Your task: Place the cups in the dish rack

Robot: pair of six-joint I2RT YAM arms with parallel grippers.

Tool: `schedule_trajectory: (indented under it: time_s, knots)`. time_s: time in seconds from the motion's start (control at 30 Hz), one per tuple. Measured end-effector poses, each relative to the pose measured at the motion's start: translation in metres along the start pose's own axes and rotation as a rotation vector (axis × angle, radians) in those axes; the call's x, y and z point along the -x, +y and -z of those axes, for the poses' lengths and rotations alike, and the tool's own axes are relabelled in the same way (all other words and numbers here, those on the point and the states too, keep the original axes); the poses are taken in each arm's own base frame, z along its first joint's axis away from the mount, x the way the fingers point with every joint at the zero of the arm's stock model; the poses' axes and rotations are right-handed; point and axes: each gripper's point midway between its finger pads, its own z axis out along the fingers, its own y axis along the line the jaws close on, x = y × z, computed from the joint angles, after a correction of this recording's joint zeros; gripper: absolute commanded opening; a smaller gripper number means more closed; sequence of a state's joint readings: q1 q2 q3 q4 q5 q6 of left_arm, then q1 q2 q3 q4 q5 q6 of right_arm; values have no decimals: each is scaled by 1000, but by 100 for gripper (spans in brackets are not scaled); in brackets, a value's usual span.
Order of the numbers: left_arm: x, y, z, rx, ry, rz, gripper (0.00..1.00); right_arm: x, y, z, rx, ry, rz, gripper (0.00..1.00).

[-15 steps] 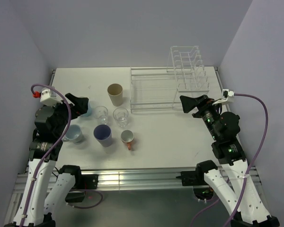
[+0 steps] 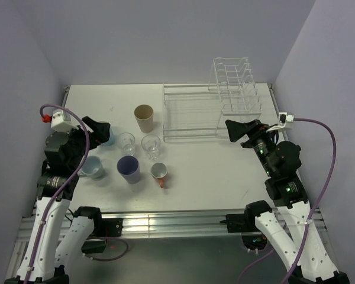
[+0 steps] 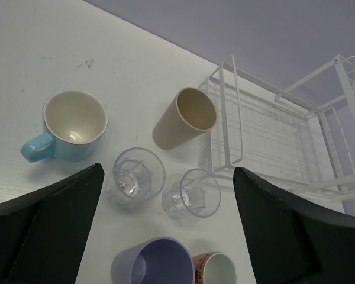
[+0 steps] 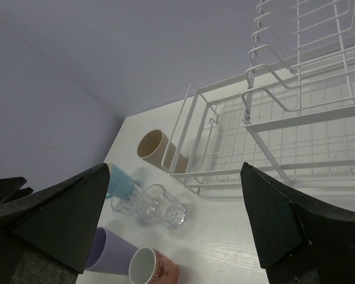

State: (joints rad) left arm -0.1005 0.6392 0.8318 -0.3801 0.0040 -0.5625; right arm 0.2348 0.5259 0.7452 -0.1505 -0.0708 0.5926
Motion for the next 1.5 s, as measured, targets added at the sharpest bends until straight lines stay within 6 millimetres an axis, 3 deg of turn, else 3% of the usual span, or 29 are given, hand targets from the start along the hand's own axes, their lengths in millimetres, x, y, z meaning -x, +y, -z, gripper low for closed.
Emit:
schedule_trajectory:
  time_s: [0.37,0.5,0.7,0.9,1.1,1.5]
  knots:
    - [0,28,-4,157,-8,2,97,-3,-2,-3,-7,11,2,100]
    - [-1,41,-11,232,1,8,83,-5,-4,-5,-14,21,2,100]
    - [-9,73,-36,409,72,10,72,-8,-3,-7,-7,33,-10,100]
    - [-17,107,-69,566,176,8,68,-17,-2,-13,0,73,-27,100]
    - [-22,119,-99,633,252,-12,65,-17,0,-11,10,75,-43,100]
    - [-37,137,-120,722,345,-36,57,-14,3,-8,18,64,-49,100]
